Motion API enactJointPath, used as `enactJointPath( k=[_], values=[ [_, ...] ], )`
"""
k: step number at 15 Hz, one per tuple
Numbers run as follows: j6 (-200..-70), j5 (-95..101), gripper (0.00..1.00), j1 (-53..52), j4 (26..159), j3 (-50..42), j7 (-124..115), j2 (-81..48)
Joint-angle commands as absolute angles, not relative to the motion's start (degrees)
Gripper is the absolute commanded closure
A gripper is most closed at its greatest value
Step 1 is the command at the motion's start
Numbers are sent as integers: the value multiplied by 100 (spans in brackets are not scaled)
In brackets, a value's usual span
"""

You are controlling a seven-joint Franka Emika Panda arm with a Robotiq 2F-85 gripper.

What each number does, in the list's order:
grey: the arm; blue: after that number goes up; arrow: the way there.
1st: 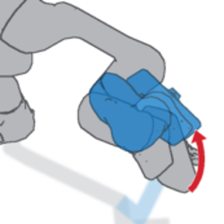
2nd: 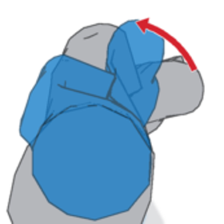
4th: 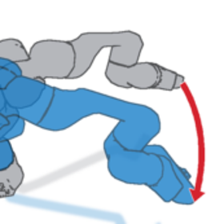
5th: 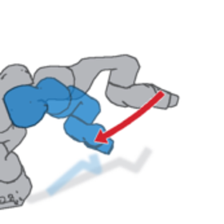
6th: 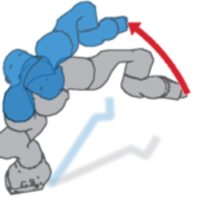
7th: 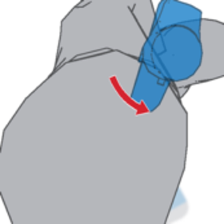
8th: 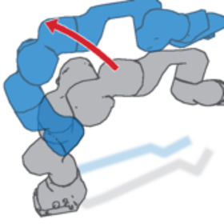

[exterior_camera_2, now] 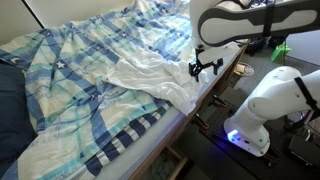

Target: Fold the white t-sheet on the bed

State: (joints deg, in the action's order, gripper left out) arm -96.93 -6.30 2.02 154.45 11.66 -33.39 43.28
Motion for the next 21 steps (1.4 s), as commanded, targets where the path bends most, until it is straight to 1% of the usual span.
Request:
enactJointPath(
  k=[1,2,7,12,15,21],
  values=[
    [-10227,-738,0,222,15672,1104,-3313,4493],
    [-9973,-683,0,236,15518,1160,-3391,4328],
    [-10192,-677,0,223,15518,1246,-3484,4342],
    [-10798,-1281,0,221,15654,1649,-5065,4430],
    [-11095,-1212,0,210,15749,1862,-5841,4428],
    [-11340,-1201,0,38,16134,1908,-6757,4455]
  ],
)
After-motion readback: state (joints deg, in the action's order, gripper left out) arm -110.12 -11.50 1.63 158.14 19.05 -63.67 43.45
